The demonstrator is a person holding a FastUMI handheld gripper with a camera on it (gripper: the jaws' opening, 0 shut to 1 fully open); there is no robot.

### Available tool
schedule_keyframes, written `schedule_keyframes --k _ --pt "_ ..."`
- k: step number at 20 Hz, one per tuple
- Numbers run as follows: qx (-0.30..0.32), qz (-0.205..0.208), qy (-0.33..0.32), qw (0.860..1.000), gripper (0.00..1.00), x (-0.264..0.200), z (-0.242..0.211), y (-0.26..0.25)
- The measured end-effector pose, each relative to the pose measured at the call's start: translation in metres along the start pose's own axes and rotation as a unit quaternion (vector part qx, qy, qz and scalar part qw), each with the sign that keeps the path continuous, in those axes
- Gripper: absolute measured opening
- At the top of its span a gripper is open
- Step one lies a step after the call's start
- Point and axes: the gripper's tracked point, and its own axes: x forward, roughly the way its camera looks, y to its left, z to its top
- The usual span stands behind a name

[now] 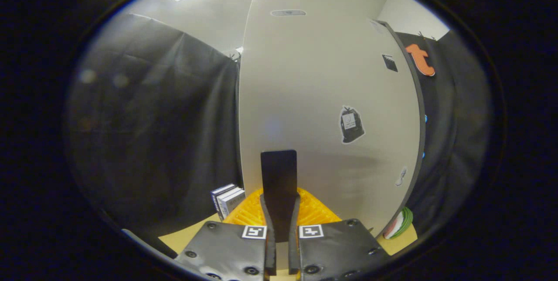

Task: Open the shoe cabinet door, grab the shoes and put them into the shoe cabinet, then close the shoe cabinet door.

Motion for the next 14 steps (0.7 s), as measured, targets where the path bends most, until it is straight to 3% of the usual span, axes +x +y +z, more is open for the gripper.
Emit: schedule_keyframes --k 6,14 --pt "-0.002 0.007 0.003 1.0 0.13 -0.063 0.011 -0.032" --pt "-0.003 -0.043 0.0 0.999 0.12 -0.109 0.013 -0.087"
